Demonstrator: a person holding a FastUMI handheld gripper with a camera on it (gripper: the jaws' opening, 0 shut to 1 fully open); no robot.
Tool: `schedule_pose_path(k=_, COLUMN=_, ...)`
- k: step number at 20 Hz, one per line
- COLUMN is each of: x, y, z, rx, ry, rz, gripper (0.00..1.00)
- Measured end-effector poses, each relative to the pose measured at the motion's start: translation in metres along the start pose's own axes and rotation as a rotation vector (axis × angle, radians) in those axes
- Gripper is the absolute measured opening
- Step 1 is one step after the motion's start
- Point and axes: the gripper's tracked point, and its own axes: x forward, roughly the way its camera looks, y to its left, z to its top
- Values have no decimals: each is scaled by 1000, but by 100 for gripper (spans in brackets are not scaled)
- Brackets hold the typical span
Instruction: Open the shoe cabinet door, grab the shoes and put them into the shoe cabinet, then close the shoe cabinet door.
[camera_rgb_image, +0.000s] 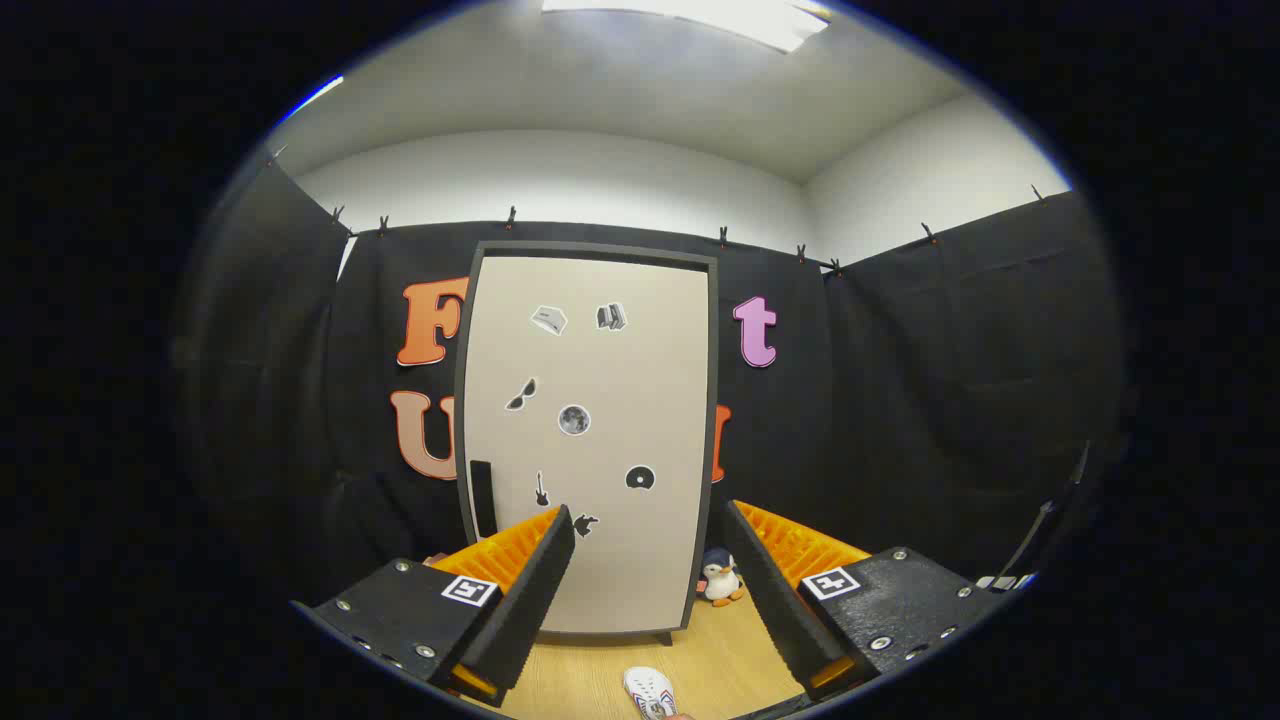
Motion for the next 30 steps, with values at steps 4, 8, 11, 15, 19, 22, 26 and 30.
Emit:
schedule_pose_path(k=4, x=-5, y=6, z=-3, rx=11, ry=10, rz=16, gripper=95)
schedule_pose_path(k=8, x=-10, y=7, z=-3, rx=0, ry=7, rz=9, gripper=95)
schedule_pose_path(k=11, x=-14, y=9, z=-3, rx=-2, ry=7, rz=13, gripper=95)
schedule_pose_path(k=15, x=-19, y=10, z=2, rx=-4, ry=-4, rz=15, gripper=95)
schedule_pose_path(k=19, x=-22, y=12, z=4, rx=-14, ry=-10, rz=12, gripper=95)
schedule_pose_path(k=22, x=-20, y=15, z=2, rx=-12, ry=-5, rz=12, gripper=95)
schedule_pose_path(k=26, x=-12, y=25, z=-1, rx=-10, ry=7, rz=14, gripper=95)
schedule_pose_path(k=30, x=5, y=60, z=-11, rx=5, ry=26, rz=52, gripper=95)
